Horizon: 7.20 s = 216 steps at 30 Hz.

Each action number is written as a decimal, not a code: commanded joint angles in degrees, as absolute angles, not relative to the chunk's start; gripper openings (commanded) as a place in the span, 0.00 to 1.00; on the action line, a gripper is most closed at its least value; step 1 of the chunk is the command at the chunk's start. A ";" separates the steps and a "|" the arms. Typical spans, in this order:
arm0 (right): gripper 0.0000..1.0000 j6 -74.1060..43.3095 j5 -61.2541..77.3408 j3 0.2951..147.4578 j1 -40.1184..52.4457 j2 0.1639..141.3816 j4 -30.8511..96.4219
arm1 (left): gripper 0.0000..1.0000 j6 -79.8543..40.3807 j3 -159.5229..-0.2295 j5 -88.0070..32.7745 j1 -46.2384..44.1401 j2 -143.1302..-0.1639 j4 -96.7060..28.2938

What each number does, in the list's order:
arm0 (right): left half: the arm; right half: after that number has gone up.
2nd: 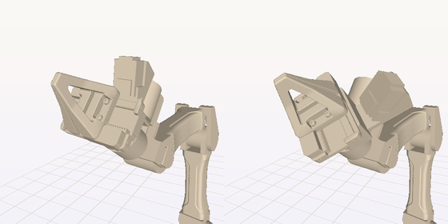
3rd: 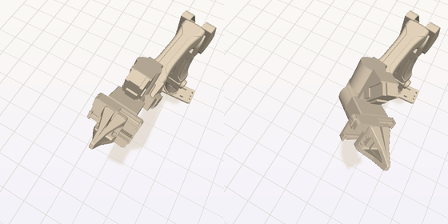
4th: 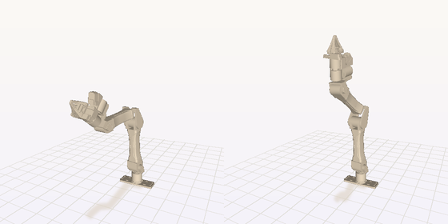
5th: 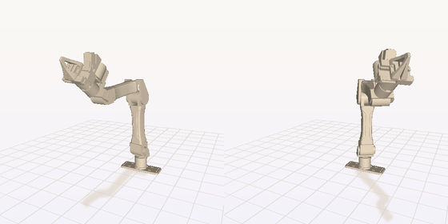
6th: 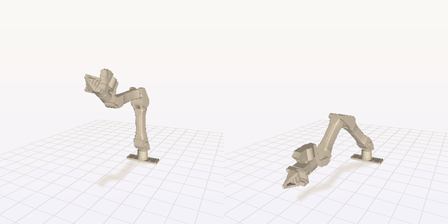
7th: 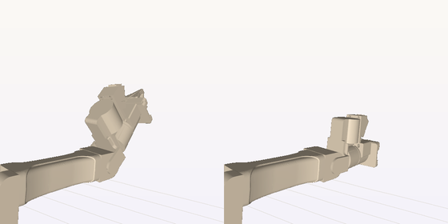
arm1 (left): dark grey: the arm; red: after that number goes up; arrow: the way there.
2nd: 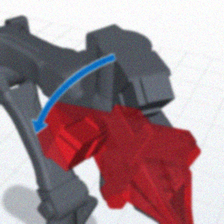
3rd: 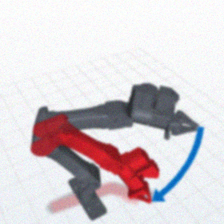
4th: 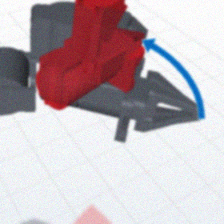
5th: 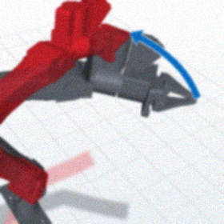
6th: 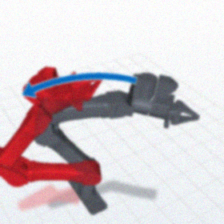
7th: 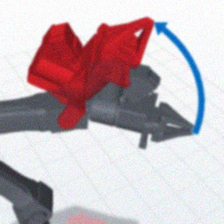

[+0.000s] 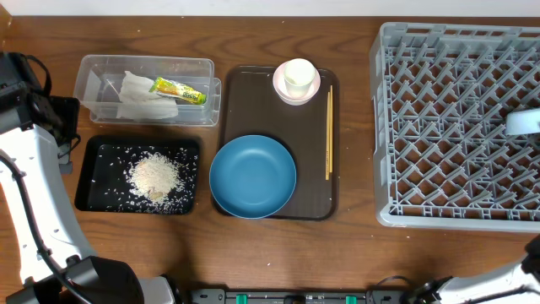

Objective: Sort waste into correct bins and load items into the dishwasher rack
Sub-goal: 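Carry the light-blue bowl right and lower it into the gray rack, then set the bowl at the rack's right edge and open the right gripper, then reach the right gripper to the white cup on the pink dish, then grasp the white cup with the right gripper and lift it, then carry the white cup to the rack's back right and release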

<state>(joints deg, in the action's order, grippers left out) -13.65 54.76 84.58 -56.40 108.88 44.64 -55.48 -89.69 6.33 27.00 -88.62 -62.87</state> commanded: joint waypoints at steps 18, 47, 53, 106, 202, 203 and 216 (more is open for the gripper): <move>0.22 -28.67 5.50 84.64 -43.00 91.81 37.58 | 0.89 -55.35 -89.84 6.66 27.24 -88.84 -63.16; 0.13 -31.75 -12.16 84.64 -37.41 94.67 43.11 | 0.89 -55.35 -89.84 6.66 27.24 -88.84 -63.16; 0.15 -31.66 -7.03 84.64 -37.41 91.59 37.41 | 0.89 -55.35 -89.84 6.66 27.24 -88.84 -63.16; 0.63 -8.32 5.67 115.44 17.85 106.13 61.78 | 0.89 -55.35 -89.84 6.66 27.24 -88.84 -63.16; 0.01 0.27 59.00 126.10 -35.68 126.74 54.48 | 0.89 -55.35 -89.84 6.66 27.24 -88.84 -63.16; 0.01 0.27 61.73 124.73 -36.38 126.91 51.88 | 0.89 -55.35 -89.84 6.66 27.27 -88.84 -63.16; 0.01 -14.90 71.46 110.08 -38.74 131.04 21.85 | 0.89 -55.35 -89.84 6.66 27.24 -88.84 -63.16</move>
<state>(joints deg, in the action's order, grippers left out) -8.60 68.12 111.22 -38.41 128.42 22.96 -55.48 -89.69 6.35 26.98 -88.62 -62.89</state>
